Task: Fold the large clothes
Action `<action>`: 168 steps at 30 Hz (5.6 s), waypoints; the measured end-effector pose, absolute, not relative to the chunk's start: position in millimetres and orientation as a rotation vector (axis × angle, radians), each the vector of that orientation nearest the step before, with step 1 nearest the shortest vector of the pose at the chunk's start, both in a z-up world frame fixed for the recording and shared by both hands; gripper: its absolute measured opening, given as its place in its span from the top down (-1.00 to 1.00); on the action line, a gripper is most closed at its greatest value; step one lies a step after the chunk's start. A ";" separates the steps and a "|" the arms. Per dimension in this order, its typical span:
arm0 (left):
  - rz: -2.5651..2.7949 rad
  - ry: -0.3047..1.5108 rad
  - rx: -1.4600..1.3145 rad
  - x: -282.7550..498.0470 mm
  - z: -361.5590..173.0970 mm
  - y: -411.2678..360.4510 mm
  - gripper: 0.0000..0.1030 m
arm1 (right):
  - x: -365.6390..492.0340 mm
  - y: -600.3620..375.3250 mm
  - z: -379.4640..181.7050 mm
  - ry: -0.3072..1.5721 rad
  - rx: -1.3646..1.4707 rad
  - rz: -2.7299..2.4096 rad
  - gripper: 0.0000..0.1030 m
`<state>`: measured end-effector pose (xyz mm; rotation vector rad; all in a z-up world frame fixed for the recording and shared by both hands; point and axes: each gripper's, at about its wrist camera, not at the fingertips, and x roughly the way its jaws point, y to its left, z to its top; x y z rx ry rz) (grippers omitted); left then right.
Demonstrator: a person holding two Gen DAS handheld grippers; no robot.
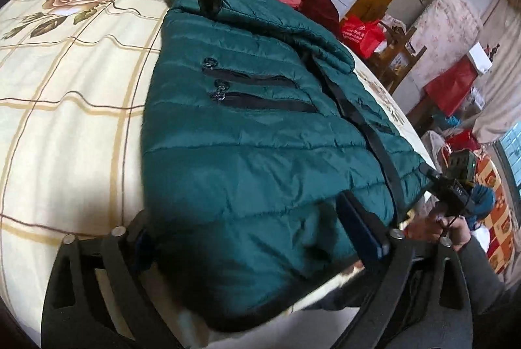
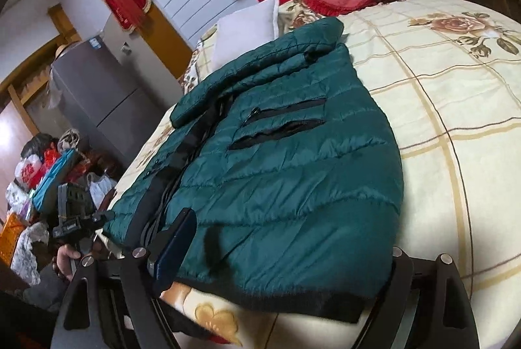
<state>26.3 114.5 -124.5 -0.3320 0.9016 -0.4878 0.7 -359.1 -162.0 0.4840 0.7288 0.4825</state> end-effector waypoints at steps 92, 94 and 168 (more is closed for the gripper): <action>-0.104 0.858 -0.275 -39.4 -51.5 139.2 0.76 | -96.3 -324.0 -62.0 0.658 0.218 0.121 0.77; -0.111 0.850 -0.287 -40.8 -50.9 140.7 0.76 | -97.1 -323.3 -61.4 0.658 0.214 0.117 0.77; 0.072 0.756 -0.275 273.9 -106.3 106.1 0.67 | 246.1 -315.6 -117.0 0.708 0.265 -0.078 0.48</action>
